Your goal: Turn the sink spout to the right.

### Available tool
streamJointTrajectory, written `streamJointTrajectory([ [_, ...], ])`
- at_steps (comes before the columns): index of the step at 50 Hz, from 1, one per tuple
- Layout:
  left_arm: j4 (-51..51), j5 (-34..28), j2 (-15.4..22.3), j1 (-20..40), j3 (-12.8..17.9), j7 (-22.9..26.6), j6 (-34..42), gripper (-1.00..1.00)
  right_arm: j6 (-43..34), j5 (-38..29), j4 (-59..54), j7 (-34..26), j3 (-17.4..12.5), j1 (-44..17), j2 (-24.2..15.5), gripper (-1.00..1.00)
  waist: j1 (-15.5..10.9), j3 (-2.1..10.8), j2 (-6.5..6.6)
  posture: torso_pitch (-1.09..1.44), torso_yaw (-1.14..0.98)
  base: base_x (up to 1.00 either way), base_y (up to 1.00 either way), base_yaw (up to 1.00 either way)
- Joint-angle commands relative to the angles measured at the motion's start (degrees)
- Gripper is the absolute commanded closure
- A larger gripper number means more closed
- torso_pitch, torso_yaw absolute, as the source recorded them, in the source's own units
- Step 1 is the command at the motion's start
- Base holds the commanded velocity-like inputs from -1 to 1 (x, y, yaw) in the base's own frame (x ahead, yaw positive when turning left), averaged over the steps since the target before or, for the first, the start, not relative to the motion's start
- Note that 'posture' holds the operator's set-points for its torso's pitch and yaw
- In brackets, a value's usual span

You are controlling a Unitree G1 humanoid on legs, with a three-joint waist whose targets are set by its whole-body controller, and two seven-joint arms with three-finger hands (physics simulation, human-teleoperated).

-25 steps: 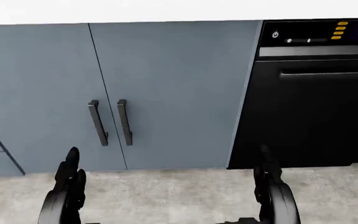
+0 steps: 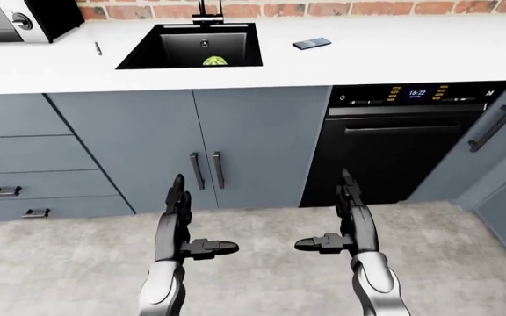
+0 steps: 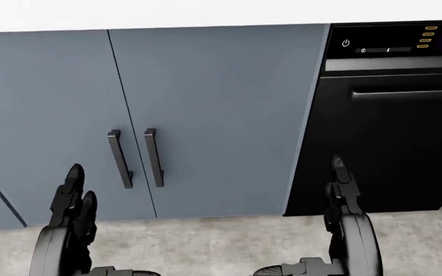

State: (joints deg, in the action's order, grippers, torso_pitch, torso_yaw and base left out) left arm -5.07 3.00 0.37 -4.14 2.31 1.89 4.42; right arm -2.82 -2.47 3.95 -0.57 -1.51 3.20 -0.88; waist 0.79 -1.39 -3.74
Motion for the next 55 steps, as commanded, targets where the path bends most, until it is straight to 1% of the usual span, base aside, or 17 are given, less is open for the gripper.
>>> streamJointTrajectory([
  [1, -2.33, 0.04, 0.45, 1.02, 0.77, -0.20, -1.90, -1.00, 2.03, 0.11, 2.37, -0.27, 0.74, -1.17, 0.29, -1.00, -0.14, 0.73, -0.40, 0.00, 0.00, 0.00, 1.00, 0.00],
  [8, -3.33, 0.00, 0.39, 0.58, 0.71, -0.24, -1.60, -1.00, 1.56, 0.58, 3.42, -0.66, 0.86, -0.83, 0.42, -1.00, 0.21, -0.84, 1.89, 0.00, 0.00, 0.00, 0.90, 0.00],
  [9, -3.53, 0.04, 0.39, 0.50, 0.71, -0.22, -1.48, -1.00, 1.31, 0.70, 3.87, -0.74, 0.88, -0.75, 0.42, -1.00, 1.08, 0.03, 5.44, 0.00, 0.00, 0.00, 0.00, 0.00],
  [10, -3.54, 0.01, 0.38, 0.50, 0.71, -0.23, -1.50, -1.00, 1.12, 0.94, 4.37, -0.83, 0.87, -0.64, 0.45, -1.00, 0.80, -0.60, 8.29, 0.00, 0.00, 0.00, 0.00, 0.00],
  [11, -3.84, 0.09, 0.37, 0.39, 0.73, -0.21, -1.36, -1.00, 1.05, 0.78, 4.32, -0.78, 0.93, -0.57, 0.42, -1.00, -0.75, 0.05, 11.40, 0.00, 0.00, 0.00, 0.00, 0.00],
  [12, -3.90, 0.03, 0.35, 0.33, 0.70, -0.23, -1.40, -1.00, 1.38, 0.91, 3.90, -0.83, 0.86, -0.59, 0.42, -1.00, -0.48, -1.66, 7.74, 0.00, 0.00, 0.00, 0.00, 0.00],
  [15, -4.63, 0.01, 0.32, 0.20, 0.61, -0.26, -0.94, -1.00, 0.71, 0.85, 4.65, -0.79, 0.96, -0.51, 0.42, -1.00, -0.88, -0.42, 6.17, 0.00, 0.00, 0.00, 0.00, 0.00],
  [24, -4.02, 0.18, 0.64, 1.33, 1.36, -0.33, -0.48, -1.00, 1.07, 1.46, 3.68, -1.24, 0.39, -0.89, 0.19, -1.00, -1.55, -0.22, 3.68, 0.00, 0.00, 0.00, 0.00, 0.00],
  [25, -3.63, 0.10, 0.75, 1.88, 1.51, -0.46, -0.37, -1.00, 0.95, 1.71, 3.17, -1.44, 0.24, -1.29, 0.13, -1.00, -1.68, -0.19, 3.08, 0.00, 0.00, 0.00, 0.00, 0.00],
  [27, -5.78, 0.46, 2.14, 6.58, 2.94, -1.13, 5.23, -1.00, -3.72, 2.26, 4.43, -2.22, -0.41, -4.94, -0.70, -1.00, -1.91, 0.33, 0.73, 0.00, 0.00, 0.00, 0.00, 0.00],
  [29, -9.59, 0.62, 4.17, 12.66, 4.91, -2.14, 12.60, -1.00, -10.74, 2.31, 6.26, -2.95, -1.60, -10.37, -2.09, -1.00, -1.86, 0.42, 1.80, 0.00, 0.00, 0.00, 0.00, 0.00],
  [33, -10.64, 2.32, 8.40, 26.46, 7.32, -3.59, 24.10, -1.00, -22.30, 4.67, 6.54, -3.95, -5.79, -22.43, -6.24, -1.00, -1.57, 1.32, 2.75, 0.00, 0.00, 0.00, 0.00, 0.00],
  [36, -6.59, 3.38, 11.80, 36.12, 8.44, -4.79, 28.31, -1.00, -31.87, 6.36, 7.84, -4.44, -8.07, -32.12, -10.67, -1.00, -1.48, 1.64, 3.11, 0.00, 0.00, 0.00, 0.00, 0.00],
  [40, 1.10, 4.44, 15.38, 44.94, 9.02, -5.59, 29.49, -1.00, -39.53, 7.75, 5.27, -5.54, -9.16, -42.49, -15.71, -1.00, -1.39, 1.90, 3.46, 0.00, 0.00, 0.00, 0.00, 0.00],
  [46, 4.66, 5.75, 18.87, 51.60, 9.40, -6.91, 31.30, -1.00, -43.20, 9.30, -1.35, -6.97, -9.14, -52.88, -19.72, -1.00, -0.90, 1.84, 3.59, 0.00, 0.00, 0.00, 0.00, 0.00],
  [52, 7.90, 5.06, 20.39, 55.54, 8.86, -7.12, 31.27, -1.00, -46.18, 10.11, -4.59, -8.69, -9.63, -59.75, -22.37, -1.00, -0.87, 1.25, 3.50, 0.00, 0.00, 0.00, 0.00, 0.00],
  [55, 8.69, 4.77, 20.62, 56.44, 8.76, -7.13, 31.19, -1.00, -46.49, 10.49, -4.93, -8.42, -9.78, -60.83, -22.94, -1.00, -0.92, 1.06, 3.52, 0.00, 0.00, 0.00, 0.00, 0.00],
])
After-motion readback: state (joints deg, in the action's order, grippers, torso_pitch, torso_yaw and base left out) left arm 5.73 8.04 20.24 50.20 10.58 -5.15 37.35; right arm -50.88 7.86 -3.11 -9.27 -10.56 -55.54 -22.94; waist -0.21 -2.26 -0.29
